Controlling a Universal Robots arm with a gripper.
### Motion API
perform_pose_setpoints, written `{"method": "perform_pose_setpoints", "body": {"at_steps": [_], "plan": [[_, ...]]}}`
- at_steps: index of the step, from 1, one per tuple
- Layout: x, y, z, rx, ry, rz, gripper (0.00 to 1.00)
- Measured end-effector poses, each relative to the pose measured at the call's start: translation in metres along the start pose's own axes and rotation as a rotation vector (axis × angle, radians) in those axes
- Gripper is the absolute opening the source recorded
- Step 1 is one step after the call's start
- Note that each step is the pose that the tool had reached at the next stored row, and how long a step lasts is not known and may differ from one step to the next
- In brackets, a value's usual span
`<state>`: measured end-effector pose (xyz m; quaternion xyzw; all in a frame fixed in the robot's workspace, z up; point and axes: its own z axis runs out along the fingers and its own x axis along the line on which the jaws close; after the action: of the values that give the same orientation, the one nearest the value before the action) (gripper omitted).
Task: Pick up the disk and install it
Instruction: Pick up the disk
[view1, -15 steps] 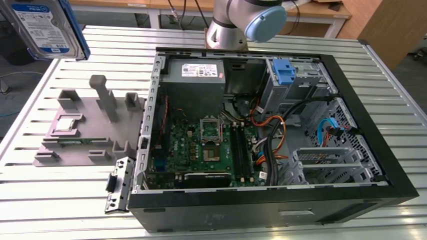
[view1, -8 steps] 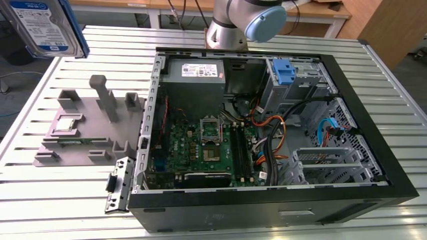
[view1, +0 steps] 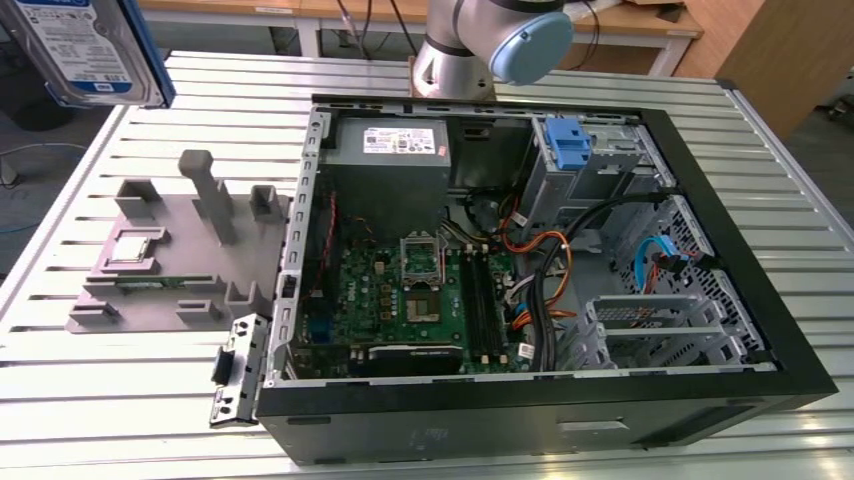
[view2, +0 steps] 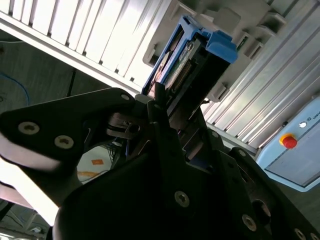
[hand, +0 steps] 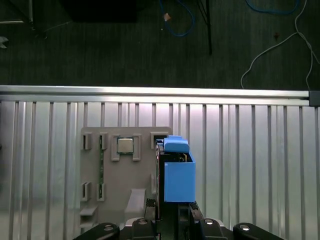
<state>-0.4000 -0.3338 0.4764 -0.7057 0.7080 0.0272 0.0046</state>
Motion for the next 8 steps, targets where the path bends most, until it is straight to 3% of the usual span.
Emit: {"method": "perform_pose_setpoints", "body": {"at_steps": [8], "plan": [[-0.0006,0.0004,-0.0132,0.0000,0.0000,0.000,0.35]]}}
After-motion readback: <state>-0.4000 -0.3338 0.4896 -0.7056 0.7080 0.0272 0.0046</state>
